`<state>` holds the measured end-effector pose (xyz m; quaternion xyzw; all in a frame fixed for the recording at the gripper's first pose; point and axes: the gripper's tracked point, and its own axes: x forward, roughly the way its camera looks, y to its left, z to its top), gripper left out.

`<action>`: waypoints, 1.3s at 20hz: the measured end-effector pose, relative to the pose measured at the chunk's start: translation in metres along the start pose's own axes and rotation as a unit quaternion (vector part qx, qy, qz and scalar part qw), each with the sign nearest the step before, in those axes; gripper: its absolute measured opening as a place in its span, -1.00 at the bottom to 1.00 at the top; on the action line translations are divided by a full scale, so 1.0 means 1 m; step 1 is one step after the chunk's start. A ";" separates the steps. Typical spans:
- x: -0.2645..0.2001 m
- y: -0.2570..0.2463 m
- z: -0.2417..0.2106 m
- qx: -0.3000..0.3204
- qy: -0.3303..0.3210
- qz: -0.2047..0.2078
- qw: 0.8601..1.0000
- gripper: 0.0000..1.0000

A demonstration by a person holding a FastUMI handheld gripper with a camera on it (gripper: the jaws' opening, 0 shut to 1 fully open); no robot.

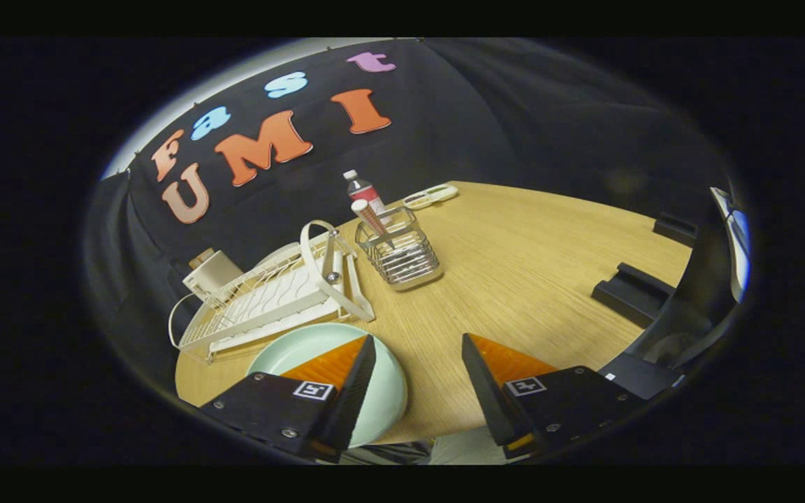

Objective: Take the plate from the dish rack, then take the spoon from the basket and place it into the plate.

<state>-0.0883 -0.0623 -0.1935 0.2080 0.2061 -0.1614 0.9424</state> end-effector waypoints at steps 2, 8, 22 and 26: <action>-0.003 -0.008 0.015 -0.014 -0.025 -0.012 1.000 0.66; -0.013 -0.005 0.068 -0.106 -0.111 -0.025 0.988 0.91; 0.047 0.047 0.119 -0.213 -0.190 -0.005 0.958 -0.02; 0.063 0.053 0.121 -0.205 -0.188 0.003 0.960 -0.49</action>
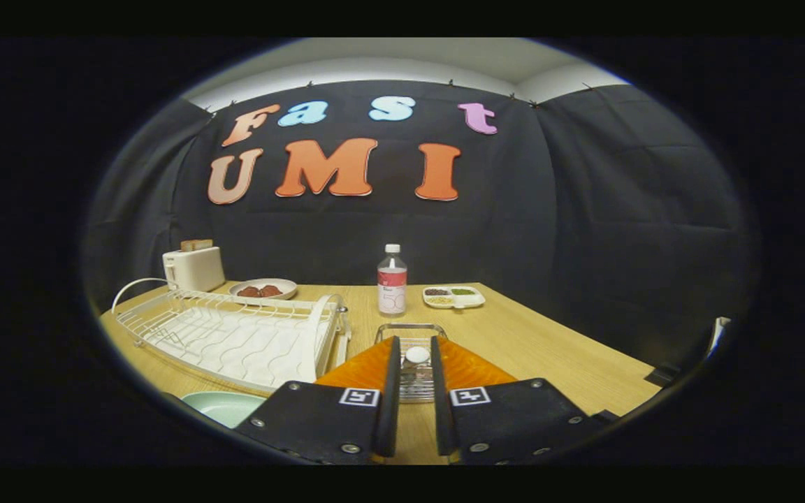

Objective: Take the plate from the dish rack, then take the spoon from the basket and place it into the plate.

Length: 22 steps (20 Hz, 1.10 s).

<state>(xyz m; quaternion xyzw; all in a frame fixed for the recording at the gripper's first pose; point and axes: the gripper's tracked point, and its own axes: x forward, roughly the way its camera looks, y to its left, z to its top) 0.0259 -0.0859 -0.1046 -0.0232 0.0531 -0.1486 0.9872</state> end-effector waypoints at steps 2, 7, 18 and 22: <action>0.003 0.007 0.005 0.009 -0.002 0.011 1.000 -0.76; 0.004 0.006 0.021 -0.006 -0.016 0.012 1.000 -0.88; -0.083 0.001 0.088 -0.021 -0.080 0.017 0.996 -0.89; -0.127 0.022 0.095 -0.023 -0.092 0.045 0.994 -0.89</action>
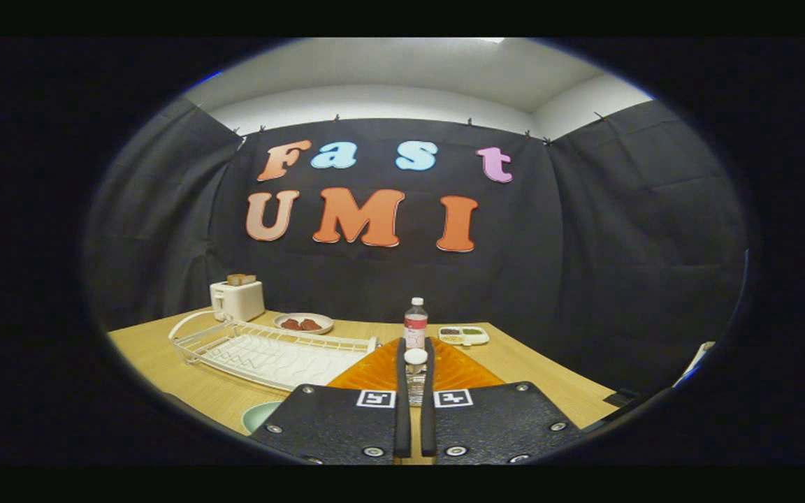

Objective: Take the plate from the dish rack, then take the spoon from the basket and place it into the plate.

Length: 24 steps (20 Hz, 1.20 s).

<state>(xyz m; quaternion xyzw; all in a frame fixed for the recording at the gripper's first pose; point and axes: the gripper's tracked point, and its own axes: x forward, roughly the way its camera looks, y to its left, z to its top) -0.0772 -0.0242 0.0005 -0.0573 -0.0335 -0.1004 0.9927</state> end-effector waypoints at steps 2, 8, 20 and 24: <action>-0.016 0.014 -0.002 -0.004 0.000 0.012 1.000 -0.89; -0.039 0.064 -0.037 0.010 0.024 0.062 0.998 -0.89; -0.031 0.102 -0.099 0.009 0.073 0.112 0.991 -0.89; -0.031 0.104 -0.101 0.004 0.079 0.120 0.990 -0.89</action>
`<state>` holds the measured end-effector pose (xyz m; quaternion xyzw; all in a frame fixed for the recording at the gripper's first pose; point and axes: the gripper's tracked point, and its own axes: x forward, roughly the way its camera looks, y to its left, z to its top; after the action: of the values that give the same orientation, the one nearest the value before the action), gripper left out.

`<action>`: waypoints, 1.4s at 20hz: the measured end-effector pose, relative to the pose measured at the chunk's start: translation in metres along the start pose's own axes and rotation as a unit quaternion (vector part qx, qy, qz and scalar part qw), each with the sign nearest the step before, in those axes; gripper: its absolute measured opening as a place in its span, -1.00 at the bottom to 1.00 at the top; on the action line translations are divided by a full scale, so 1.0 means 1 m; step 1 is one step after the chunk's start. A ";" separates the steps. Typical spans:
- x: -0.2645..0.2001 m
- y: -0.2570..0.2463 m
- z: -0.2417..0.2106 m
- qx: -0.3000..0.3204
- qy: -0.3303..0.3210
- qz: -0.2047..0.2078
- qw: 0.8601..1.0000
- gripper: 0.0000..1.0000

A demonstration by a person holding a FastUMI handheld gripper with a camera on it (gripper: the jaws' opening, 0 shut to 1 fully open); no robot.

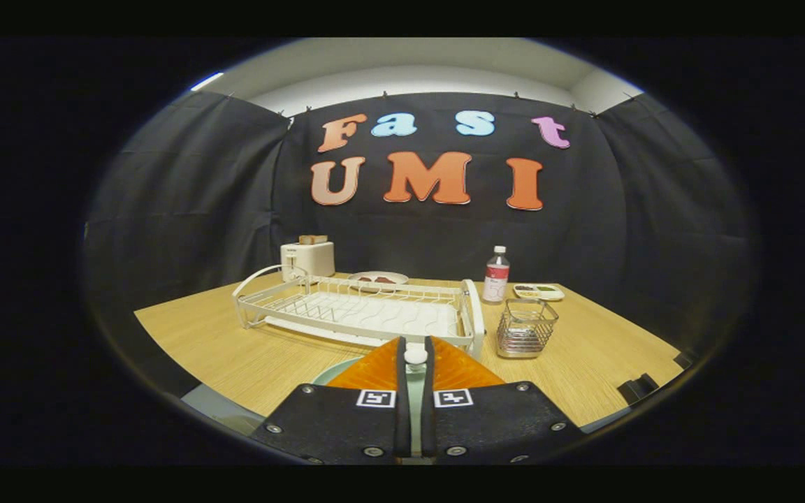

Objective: Take the plate from the dish rack, then take the spoon from the basket and place it into the plate.

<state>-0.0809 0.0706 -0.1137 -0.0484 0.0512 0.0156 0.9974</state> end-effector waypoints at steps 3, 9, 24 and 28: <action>0.000 0.000 -0.004 -0.011 0.014 0.008 1.000 -0.86; 0.001 -0.002 -0.021 -0.005 0.050 0.010 0.999 -0.73; 0.006 -0.078 0.009 0.017 0.042 -0.063 0.997 0.96; 0.000 -0.115 0.034 0.027 0.027 -0.094 0.995 0.96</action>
<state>-0.0738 -0.0406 -0.0694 -0.0268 0.0737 -0.0809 0.9936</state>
